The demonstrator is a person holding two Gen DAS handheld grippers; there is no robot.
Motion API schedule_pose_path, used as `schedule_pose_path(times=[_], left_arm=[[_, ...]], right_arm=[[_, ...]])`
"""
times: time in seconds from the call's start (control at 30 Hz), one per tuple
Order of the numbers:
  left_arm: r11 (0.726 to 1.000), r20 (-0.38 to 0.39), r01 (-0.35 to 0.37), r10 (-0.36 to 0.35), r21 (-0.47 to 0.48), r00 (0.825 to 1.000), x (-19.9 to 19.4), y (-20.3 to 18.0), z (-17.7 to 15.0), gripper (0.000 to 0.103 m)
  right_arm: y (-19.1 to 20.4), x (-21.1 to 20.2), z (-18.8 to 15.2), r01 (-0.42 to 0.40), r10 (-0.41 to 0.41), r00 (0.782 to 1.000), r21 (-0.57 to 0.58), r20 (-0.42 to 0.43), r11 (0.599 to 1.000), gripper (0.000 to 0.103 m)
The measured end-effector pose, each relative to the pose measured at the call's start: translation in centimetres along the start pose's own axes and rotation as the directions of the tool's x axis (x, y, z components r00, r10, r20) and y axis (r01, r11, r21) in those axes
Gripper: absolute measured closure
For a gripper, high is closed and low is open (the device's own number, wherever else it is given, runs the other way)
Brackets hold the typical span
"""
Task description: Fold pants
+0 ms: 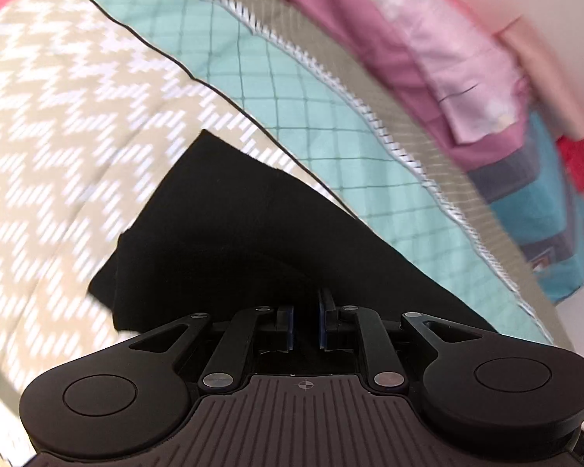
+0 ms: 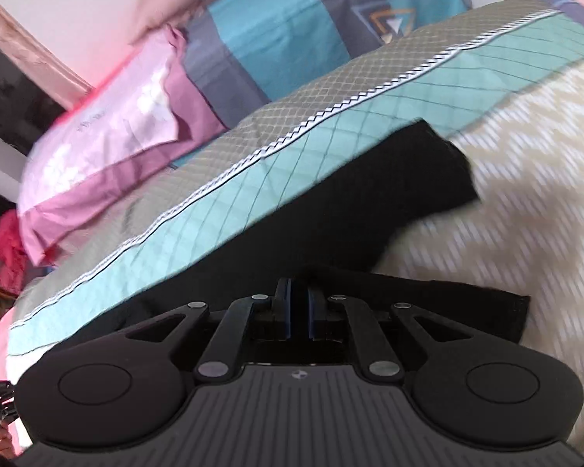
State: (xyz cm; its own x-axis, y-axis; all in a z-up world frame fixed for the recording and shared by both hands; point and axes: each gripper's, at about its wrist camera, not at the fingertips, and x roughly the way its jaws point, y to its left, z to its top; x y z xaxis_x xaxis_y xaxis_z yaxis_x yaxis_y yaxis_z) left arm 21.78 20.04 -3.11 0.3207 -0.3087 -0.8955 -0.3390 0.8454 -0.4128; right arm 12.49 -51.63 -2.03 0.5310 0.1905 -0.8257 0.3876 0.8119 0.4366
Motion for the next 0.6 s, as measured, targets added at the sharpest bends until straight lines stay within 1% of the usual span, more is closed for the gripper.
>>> schedule_pose_path(times=[0.03,0.07,0.1,0.13,0.17,0.2,0.23,0.3,0.37,0.4,0.43,0.47,0.5,0.53,0.6], left_arm=[[1.000,-0.031,0.004,-0.004,-0.001,0.999,0.8,-0.1,1.0,0.027],[1.000,-0.046,-0.001,0.001,-0.005,0.999,1.3,-0.3,1.9,0.027],[1.000,-0.062,-0.001,0.001,-0.012,0.998,1.7,-0.2,2.5,0.024],[1.000,-0.079,0.015,-0.017,-0.022,0.997,2.0,-0.1,3.0,0.021],[0.999,-0.099,0.044,-0.046,-0.030,0.994,2.5,0.3,3.3,0.010],[0.997,-0.124,0.067,-0.071,-0.037,0.990,2.9,0.5,3.5,0.003],[0.994,-0.144,0.092,-0.099,-0.054,0.985,3.2,0.9,3.7,0.001],[0.985,-0.150,0.133,-0.149,-0.114,0.977,3.3,2.0,4.3,0.000],[0.976,-0.122,0.179,-0.195,-0.128,0.973,2.9,2.5,4.5,0.000],[0.975,-0.109,0.189,-0.202,-0.121,0.973,2.7,2.6,4.6,0.000],[0.973,-0.102,0.198,-0.210,-0.115,0.972,2.6,2.6,4.7,0.000],[0.970,-0.098,0.212,-0.224,-0.116,0.970,2.5,2.6,4.9,0.000],[0.966,-0.093,0.230,-0.241,-0.120,0.966,2.4,2.5,5.0,0.000],[0.962,-0.083,0.243,-0.254,-0.124,0.964,2.1,2.5,5.1,0.000],[0.959,-0.043,0.252,-0.259,-0.126,0.965,1.2,2.6,5.3,0.000]], right_arm=[[0.2,1.1,1.2,0.003,-0.003,1.000,-0.001,-0.006,1.000,0.089],[0.2,2.1,2.3,0.007,-0.007,1.000,-0.009,-0.005,1.000,0.087],[0.2,2.5,3.3,0.023,-0.023,0.999,-0.016,0.028,1.000,0.083],[0.0,2.8,4.0,0.043,-0.042,0.997,-0.016,0.058,0.999,0.077],[-0.4,2.7,4.7,0.054,-0.054,0.995,-0.005,0.081,0.999,0.058],[-1.0,2.4,5.2,0.058,-0.059,0.992,0.017,0.112,0.998,0.047],[-1.6,1.5,5.4,0.063,-0.068,0.985,0.038,0.159,0.997,0.046],[-2.6,-0.4,4.8,0.085,-0.094,0.965,0.047,0.244,0.995,0.043],[-3.7,-2.6,3.2,0.127,-0.134,0.931,0.043,0.339,0.991,0.032],[-4.3,-3.5,2.1,0.152,-0.157,0.911,0.042,0.381,0.987,0.029],[-4.6,-4.1,0.9,0.176,-0.176,0.896,0.037,0.409,0.984,0.029],[-5.0,-4.4,-0.4,0.204,-0.200,0.884,0.035,0.422,0.978,0.029],[-5.2,-4.4,-1.6,0.229,-0.219,0.878,0.028,0.425,0.973,0.029],[-5.3,-4.2,-2.9,0.252,-0.232,0.875,0.010,0.425,0.968,0.030],[-5.0,-3.4,-4.5,0.292,-0.249,0.868,-0.036,0.429,0.956,0.033]])
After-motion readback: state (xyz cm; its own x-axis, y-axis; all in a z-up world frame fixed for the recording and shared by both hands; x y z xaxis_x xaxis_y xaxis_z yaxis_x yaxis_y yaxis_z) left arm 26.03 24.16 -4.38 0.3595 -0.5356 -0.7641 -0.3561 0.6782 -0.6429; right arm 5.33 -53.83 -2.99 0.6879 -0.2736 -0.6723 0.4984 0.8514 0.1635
